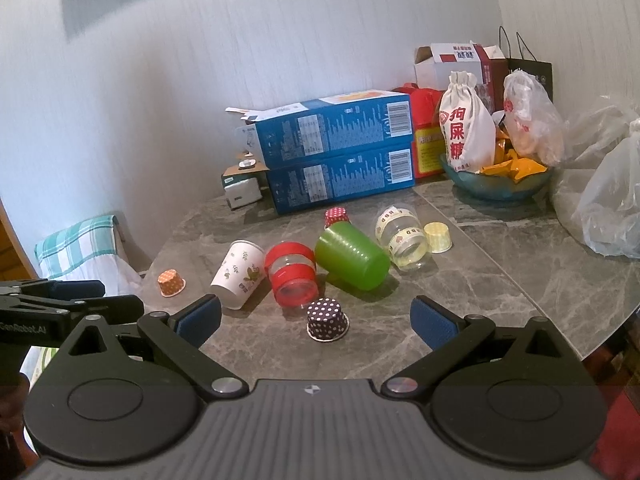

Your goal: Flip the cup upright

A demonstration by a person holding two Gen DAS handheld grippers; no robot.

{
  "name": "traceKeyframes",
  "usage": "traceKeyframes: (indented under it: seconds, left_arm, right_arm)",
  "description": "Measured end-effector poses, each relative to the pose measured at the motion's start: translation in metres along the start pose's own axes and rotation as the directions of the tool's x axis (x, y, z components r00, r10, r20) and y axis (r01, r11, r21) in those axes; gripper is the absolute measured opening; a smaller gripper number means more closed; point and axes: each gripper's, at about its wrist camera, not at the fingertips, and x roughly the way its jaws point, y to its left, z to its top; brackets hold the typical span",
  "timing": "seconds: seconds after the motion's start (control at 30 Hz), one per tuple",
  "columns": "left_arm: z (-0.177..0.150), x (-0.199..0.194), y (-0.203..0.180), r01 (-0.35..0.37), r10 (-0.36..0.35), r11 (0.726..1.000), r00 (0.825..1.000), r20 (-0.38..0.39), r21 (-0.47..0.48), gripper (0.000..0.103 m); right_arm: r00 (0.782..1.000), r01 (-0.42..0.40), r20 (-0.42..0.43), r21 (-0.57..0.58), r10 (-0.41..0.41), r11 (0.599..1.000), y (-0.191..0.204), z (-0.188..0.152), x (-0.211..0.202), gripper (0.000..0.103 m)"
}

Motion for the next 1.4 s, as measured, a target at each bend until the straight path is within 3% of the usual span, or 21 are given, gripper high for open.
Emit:
traceKeyframes:
  seconds: [1.4]
  left_arm:
    - [0.004,0.019,0.001,-0.006,0.007,1.000,0.999,-0.035,0.006,0.099]
  right_arm:
    - [0.999,0.010,-0.047,-0.005,-0.010,1.000,-0.004,0.003,0.015,0.102]
